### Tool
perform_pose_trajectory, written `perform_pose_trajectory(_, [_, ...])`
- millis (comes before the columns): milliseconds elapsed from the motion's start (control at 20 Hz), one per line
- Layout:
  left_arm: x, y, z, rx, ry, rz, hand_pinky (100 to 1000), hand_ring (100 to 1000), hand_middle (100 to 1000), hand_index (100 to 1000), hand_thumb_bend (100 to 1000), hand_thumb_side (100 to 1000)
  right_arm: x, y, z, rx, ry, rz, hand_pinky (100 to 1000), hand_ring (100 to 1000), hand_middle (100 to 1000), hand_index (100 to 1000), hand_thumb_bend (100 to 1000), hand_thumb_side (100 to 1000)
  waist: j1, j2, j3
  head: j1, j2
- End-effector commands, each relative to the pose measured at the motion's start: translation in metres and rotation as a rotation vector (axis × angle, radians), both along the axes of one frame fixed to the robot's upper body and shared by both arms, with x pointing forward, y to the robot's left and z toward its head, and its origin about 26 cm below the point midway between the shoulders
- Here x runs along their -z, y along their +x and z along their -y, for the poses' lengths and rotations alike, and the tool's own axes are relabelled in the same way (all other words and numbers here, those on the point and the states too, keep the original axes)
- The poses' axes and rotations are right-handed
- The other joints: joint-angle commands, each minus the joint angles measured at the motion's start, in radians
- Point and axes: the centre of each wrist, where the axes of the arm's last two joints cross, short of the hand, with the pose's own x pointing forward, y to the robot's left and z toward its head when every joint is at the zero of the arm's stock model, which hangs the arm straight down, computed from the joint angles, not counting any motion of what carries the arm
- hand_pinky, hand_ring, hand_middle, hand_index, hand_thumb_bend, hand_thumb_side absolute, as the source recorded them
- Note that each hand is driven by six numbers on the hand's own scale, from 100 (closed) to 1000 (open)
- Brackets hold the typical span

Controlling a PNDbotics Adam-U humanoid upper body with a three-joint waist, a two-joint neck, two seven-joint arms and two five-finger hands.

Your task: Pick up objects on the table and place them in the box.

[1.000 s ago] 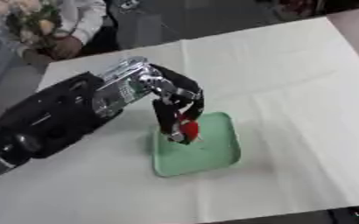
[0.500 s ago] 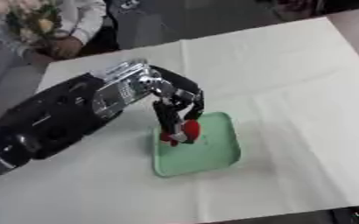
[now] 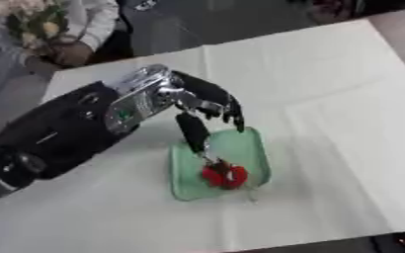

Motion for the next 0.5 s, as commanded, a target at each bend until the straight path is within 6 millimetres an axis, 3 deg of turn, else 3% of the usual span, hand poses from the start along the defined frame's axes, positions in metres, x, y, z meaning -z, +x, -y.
perform_pose_trajectory(50, [-0.0124,0.0017,-0.0087,-0.019,-0.015,0.06,818,907,932,965,745,706,-0.0089,-0.0036,-0.0017,-0.012,-0.009,0.03,100,467,399,437,140,404,-0.005,-0.016,0.001,-0.011,-0.001])
perform_pose_trajectory(500, [-0.0177,-0.0022,-0.0168,-0.057,-0.052,0.1,804,905,932,961,738,702,-0.0088,-0.0037,-0.0009,-0.01,-0.012,0.03,100,464,396,437,139,403,-0.007,-0.014,0.004,-0.007,-0.001])
